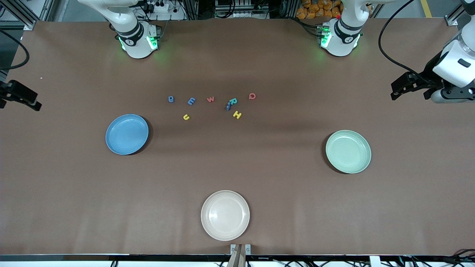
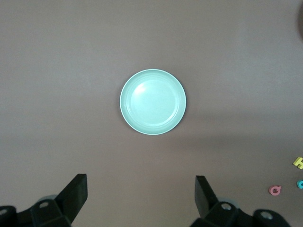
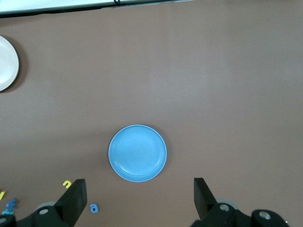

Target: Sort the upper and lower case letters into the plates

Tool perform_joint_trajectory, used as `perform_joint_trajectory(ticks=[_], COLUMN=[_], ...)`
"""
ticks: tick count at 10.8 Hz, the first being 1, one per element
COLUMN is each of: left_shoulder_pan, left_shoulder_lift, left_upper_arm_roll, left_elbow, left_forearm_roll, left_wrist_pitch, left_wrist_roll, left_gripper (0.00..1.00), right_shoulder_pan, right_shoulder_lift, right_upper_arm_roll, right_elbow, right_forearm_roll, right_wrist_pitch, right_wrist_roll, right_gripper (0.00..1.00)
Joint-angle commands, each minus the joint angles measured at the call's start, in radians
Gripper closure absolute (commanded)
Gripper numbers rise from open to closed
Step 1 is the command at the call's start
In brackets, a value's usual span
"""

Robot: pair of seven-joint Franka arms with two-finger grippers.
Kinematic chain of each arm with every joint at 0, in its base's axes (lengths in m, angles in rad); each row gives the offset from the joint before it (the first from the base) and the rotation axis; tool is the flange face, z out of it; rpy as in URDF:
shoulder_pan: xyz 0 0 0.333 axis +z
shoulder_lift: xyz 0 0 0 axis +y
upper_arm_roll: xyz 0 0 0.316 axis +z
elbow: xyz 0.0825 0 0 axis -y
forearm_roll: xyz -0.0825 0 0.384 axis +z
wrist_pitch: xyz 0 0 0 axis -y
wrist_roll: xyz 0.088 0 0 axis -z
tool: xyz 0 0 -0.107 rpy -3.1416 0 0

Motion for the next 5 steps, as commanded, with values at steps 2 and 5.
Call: perform_joint_trajectory(ticks=[2,5], left_shoulder_pan=[0.008,0.004], left_shoulder_lift=[-0.003,-0.004], left_upper_arm_roll=[-0.011,-0.011], left_elbow=[0.010,0.019], left_forearm_roll=[0.028,0.027], left_wrist_pitch=[-0.003,-0.008], left_wrist_roll=[-0.014,-0.005], left_gripper=[0.00,0.00], right_shoulder_pan=[-0.002,-0.004], right_shoulder_lift=[-0.002,-0.004], right_upper_arm_roll=[0.007,0.007], right_elbow=[0.008,0.006], right_forearm_roll=[0.014,0.008], right_wrist_pitch=[-0.019,-0.054], right_wrist_roll=[-0.004,-0.008], right_gripper=[0.00,0.00])
